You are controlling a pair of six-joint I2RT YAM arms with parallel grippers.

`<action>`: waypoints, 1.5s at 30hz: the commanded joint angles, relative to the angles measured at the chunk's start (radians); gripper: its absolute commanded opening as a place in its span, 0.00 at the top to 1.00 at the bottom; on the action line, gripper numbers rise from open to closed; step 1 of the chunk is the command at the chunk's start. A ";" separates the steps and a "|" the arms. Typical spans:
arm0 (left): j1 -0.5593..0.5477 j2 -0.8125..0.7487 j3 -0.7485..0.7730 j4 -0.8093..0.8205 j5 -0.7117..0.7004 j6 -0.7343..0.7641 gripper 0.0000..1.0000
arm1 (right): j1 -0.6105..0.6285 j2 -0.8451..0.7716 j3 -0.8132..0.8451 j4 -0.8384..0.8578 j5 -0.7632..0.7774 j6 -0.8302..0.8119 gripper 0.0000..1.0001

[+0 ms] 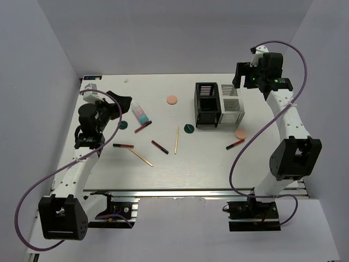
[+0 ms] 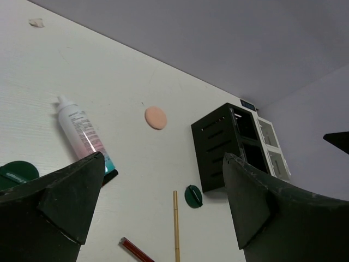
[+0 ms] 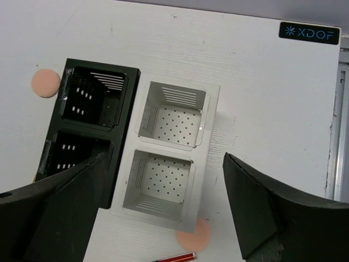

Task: Organize the makeup

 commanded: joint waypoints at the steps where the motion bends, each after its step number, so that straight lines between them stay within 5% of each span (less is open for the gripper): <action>1: 0.000 0.013 -0.021 0.055 0.086 -0.031 0.02 | -0.002 0.011 0.040 -0.003 -0.065 0.009 0.10; 8: 0.000 0.046 -0.035 0.089 0.107 -0.051 0.02 | 0.004 -0.095 -0.119 0.047 -0.471 -0.298 0.10; 11: 0.000 0.078 -0.024 0.098 0.113 -0.064 0.06 | 0.042 -0.127 -0.166 0.046 -0.457 -0.362 0.10; 13: -0.002 0.115 -0.001 0.112 0.107 -0.097 0.23 | 0.080 -0.121 -0.164 0.018 -0.400 -0.405 0.11; 14: -0.003 0.174 0.014 0.113 0.107 -0.111 0.64 | 0.131 -0.117 -0.153 -0.018 -0.328 -0.430 0.10; 15: -0.022 0.211 0.039 0.080 0.097 -0.122 0.81 | 0.157 -0.108 -0.150 -0.028 -0.296 -0.478 0.10; 17: -0.074 0.326 0.141 0.037 0.044 -0.090 0.97 | 0.233 -0.108 -0.161 -0.054 -0.239 -0.557 0.10; 19: -0.176 0.407 0.282 -0.052 -0.017 -0.030 0.89 | 0.271 -0.100 -0.158 -0.156 -0.260 -0.706 0.11; 22: -0.240 0.593 0.448 -0.251 -0.179 -0.015 0.40 | 0.289 -0.100 -0.158 -0.167 -0.312 -0.689 0.11; 25: -0.238 0.760 0.651 -0.420 -0.357 -0.030 0.21 | 0.286 -0.108 -0.175 -0.108 -0.305 -0.575 0.11; 27: -0.240 0.885 0.842 -0.567 -0.469 -0.018 0.18 | 0.280 -0.117 -0.192 -0.101 -0.351 -0.520 0.14; 28: -0.240 0.927 0.911 -0.622 -0.502 -0.013 0.15 | 0.280 -0.120 -0.198 -0.082 -0.357 -0.508 0.18; 30: -0.240 1.009 1.125 -0.789 -0.567 -0.015 0.05 | 0.278 -0.126 -0.210 -0.063 -0.354 -0.458 0.42; 33: -0.238 1.136 1.328 -0.973 -0.615 -0.035 0.02 | 0.274 -0.114 -0.218 -0.043 -0.340 -0.405 0.54; 38: -0.238 1.106 1.247 -0.956 -0.649 -0.045 0.03 | 0.254 -0.098 -0.221 -0.019 -0.332 -0.361 0.35; 42: -0.237 1.063 1.187 -0.933 -0.669 -0.044 0.06 | 0.243 -0.072 -0.201 -0.048 -0.366 -0.400 0.30; 45: -0.226 1.019 1.154 -0.931 -0.668 -0.044 0.16 | 0.245 -0.031 -0.137 -0.181 -0.609 -0.576 0.24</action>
